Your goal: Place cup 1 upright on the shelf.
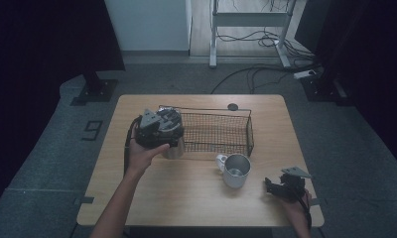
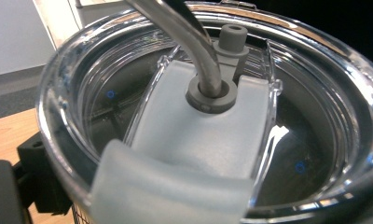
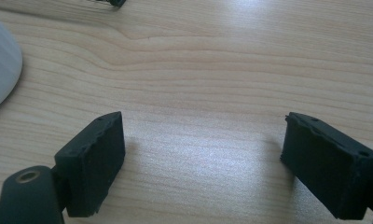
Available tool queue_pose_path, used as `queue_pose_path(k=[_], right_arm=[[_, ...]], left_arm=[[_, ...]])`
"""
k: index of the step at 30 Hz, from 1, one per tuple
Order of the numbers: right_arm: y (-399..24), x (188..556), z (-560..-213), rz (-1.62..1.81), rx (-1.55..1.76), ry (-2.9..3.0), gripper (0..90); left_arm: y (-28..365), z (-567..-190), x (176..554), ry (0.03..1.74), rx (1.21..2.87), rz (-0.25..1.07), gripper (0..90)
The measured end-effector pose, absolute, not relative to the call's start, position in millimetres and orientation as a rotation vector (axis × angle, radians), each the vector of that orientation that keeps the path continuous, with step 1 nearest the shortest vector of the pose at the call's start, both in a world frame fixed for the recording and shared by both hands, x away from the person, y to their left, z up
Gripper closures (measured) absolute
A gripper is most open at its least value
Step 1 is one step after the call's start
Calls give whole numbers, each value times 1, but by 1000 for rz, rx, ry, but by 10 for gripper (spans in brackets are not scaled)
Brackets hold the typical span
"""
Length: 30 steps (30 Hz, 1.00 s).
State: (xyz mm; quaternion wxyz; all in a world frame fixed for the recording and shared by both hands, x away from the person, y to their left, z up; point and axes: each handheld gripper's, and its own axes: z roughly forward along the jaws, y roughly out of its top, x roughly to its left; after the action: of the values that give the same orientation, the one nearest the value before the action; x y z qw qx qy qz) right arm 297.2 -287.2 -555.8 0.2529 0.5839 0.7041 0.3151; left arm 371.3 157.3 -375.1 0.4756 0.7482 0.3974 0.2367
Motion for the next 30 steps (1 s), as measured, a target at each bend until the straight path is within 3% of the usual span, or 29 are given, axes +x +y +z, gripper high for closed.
queue_pose_path(k=[30], right_arm=[[-287,297,-556,859,1588,1911,131]], left_arm=[[148,-363,399,990,1822,556,39]])
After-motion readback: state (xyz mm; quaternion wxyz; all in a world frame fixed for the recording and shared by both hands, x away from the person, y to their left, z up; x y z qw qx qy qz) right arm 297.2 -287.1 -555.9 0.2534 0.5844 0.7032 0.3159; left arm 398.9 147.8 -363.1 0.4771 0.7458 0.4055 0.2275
